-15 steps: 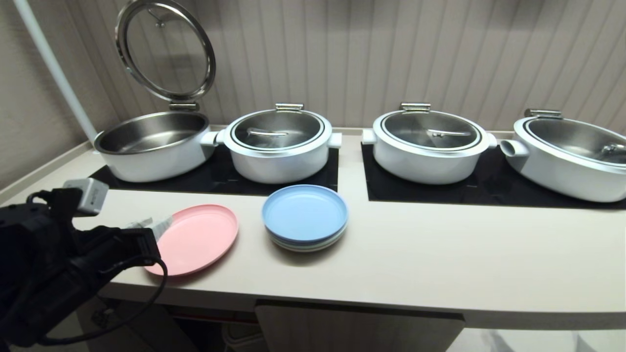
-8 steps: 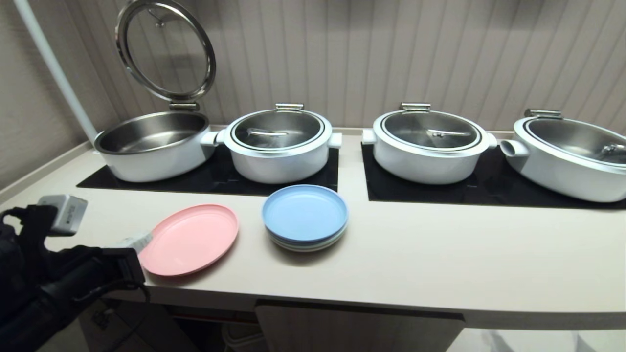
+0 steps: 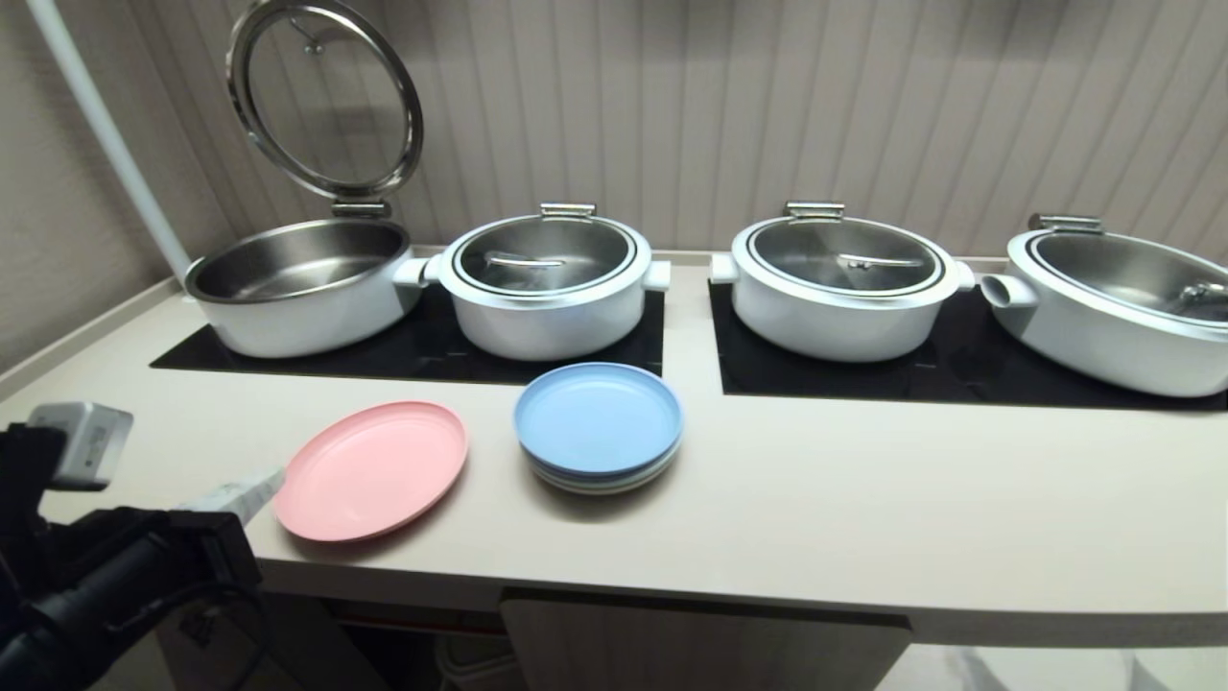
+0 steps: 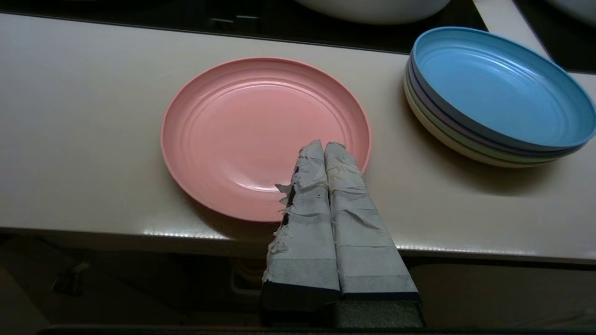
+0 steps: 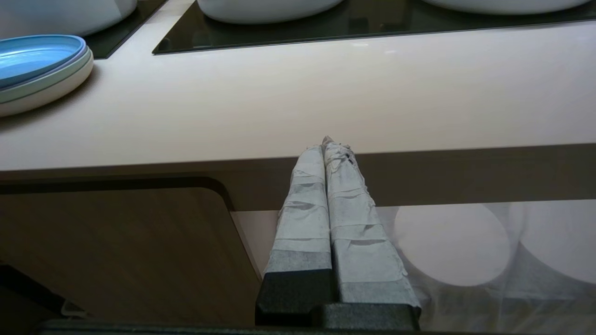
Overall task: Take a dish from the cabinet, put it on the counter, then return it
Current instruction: Pick up the plate from the table
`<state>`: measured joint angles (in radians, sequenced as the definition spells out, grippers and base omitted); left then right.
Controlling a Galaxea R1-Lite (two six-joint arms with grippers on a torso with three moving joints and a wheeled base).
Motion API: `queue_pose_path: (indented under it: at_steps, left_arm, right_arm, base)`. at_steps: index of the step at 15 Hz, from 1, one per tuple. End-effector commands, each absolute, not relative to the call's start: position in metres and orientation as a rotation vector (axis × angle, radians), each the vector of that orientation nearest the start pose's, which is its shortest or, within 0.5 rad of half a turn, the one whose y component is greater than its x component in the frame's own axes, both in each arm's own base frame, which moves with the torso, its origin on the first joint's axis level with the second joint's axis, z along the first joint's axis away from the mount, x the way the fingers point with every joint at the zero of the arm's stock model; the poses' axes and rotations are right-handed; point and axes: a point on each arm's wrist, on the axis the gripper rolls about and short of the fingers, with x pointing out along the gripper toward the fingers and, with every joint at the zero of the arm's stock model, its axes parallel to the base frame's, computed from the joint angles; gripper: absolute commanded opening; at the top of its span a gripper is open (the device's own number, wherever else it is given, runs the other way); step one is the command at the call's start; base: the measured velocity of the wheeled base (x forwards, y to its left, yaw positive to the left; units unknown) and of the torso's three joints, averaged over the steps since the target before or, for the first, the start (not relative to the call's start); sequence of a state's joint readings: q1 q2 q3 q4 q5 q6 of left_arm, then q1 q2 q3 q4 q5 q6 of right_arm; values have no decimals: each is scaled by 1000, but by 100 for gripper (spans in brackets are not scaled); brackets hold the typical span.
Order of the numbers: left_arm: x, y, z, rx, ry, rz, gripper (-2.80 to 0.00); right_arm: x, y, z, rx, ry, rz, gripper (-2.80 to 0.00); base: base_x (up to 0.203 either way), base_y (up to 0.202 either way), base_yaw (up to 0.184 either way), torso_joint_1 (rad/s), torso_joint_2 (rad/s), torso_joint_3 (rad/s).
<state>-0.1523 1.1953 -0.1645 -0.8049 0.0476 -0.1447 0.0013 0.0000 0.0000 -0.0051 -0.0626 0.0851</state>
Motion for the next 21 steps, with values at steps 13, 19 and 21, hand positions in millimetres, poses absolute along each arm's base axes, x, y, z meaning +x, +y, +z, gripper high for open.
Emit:
queue_pose_path:
  at_steps: [13, 19, 21]
  left_arm:
    - [70, 1, 121, -38, 216, 39, -280]
    - [18, -1, 95, -41, 259, -58, -280]
    - [3, -1, 87, -38, 229, -80, -280]
  right_arm:
    - [-23, -1, 76, 86, -7, -61, -280]
    - [-23, -1, 76, 86, -9, -61, -280]
    - [-23, -1, 76, 86, -9, -61, -280]
  base:
    - [0, 0, 0, 0, 0, 0]
    - [0, 0, 0, 0, 0, 0]
    - [0, 0, 0, 0, 0, 0]
